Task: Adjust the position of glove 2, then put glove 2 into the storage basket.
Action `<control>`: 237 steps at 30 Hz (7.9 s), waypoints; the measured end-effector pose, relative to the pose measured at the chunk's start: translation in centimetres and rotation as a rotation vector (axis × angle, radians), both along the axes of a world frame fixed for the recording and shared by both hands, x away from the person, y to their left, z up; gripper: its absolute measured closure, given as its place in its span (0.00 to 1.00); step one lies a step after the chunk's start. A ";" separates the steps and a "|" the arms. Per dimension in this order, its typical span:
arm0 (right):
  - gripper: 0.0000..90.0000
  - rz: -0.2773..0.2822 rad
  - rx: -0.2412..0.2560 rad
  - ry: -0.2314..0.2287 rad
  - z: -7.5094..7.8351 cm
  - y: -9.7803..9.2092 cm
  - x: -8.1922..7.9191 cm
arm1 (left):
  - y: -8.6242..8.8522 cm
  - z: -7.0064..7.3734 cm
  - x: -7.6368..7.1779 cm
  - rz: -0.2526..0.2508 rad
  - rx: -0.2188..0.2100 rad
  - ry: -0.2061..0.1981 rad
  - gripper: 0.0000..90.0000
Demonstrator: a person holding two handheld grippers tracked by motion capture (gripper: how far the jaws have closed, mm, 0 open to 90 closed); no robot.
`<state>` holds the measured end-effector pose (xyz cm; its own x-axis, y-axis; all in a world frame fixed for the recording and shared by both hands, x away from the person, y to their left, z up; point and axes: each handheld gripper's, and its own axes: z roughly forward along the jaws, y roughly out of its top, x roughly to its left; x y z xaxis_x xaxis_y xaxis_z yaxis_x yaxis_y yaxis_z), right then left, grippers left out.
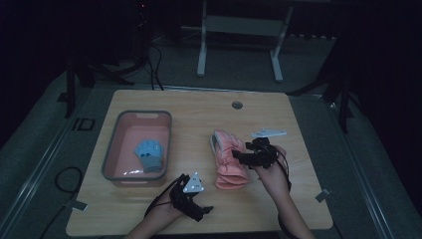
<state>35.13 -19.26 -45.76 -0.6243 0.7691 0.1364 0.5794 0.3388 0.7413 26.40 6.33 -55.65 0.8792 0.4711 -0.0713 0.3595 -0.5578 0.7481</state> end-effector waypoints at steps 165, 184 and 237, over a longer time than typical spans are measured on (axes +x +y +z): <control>0.85 0.238 0.096 0.220 -0.9 25.9 5.1 | 22.1 10.2 12.1 0.401 0.032 0.467 0.70; 0.66 0.242 -0.034 0.261 -2.9 26.6 5.7 | 22.4 6.8 12.0 0.475 0.026 0.468 0.52; 0.20 0.411 0.131 0.071 0.1 13.3 3.2 | 8.3 13.4 3.5 0.185 -0.127 0.023 0.01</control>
<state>38.35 -5.94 -45.70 -0.8606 0.4319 0.2700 0.4669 0.4573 0.7569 29.92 14.65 -42.21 0.7760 0.6103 -0.1592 0.4647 -0.3826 0.7985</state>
